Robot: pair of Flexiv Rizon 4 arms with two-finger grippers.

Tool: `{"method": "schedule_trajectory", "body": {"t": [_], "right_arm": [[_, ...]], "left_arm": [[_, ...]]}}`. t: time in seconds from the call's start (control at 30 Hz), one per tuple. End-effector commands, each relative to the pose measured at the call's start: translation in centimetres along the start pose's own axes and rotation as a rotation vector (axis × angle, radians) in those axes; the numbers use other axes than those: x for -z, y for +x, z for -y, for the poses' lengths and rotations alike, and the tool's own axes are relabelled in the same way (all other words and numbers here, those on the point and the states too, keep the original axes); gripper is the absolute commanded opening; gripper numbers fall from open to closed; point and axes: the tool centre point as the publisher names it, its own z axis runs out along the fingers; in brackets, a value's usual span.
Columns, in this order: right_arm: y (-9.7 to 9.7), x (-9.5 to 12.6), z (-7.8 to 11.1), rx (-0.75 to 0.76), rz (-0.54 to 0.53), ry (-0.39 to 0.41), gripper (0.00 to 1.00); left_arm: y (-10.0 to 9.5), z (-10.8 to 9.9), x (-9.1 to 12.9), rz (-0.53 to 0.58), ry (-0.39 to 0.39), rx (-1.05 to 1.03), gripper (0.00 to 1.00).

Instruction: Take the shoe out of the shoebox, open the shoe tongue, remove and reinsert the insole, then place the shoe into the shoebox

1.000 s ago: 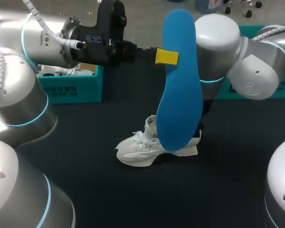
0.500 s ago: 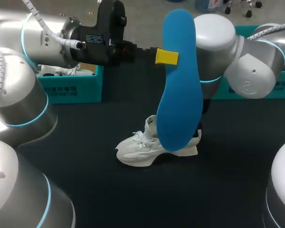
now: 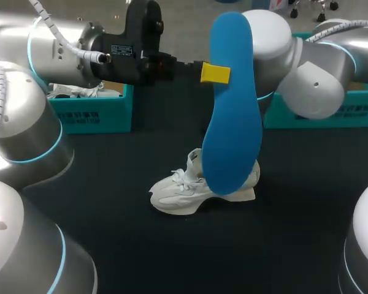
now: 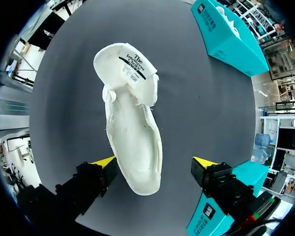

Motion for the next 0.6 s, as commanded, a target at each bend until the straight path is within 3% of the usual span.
{"method": "schedule_trajectory", "body": {"t": [0.03, 0.23, 0.53, 0.6], "right_arm": [[-1.1, -1.7, -2.0, 0.016, -0.016, 0.011, 1.0], [-1.8, -3.7, -3.7, 0.057, -0.035, -0.016, 1.0], [-1.7, -6.8, -4.5, 0.077, -0.098, -0.034, 1.0], [-1.3, -7.4, -4.4, 0.075, -0.114, -0.03, 0.75]], "left_arm": [[-0.1, 0.0, -0.2, 0.0, 0.001, 0.0, 0.0], [-0.1, 0.0, -0.2, 0.0, 0.001, 0.0, 0.0], [-0.1, 0.0, -0.2, 0.0, 0.001, 0.0, 0.0], [-0.1, 0.0, -0.2, 0.0, 0.001, 0.0, 0.0]]}}
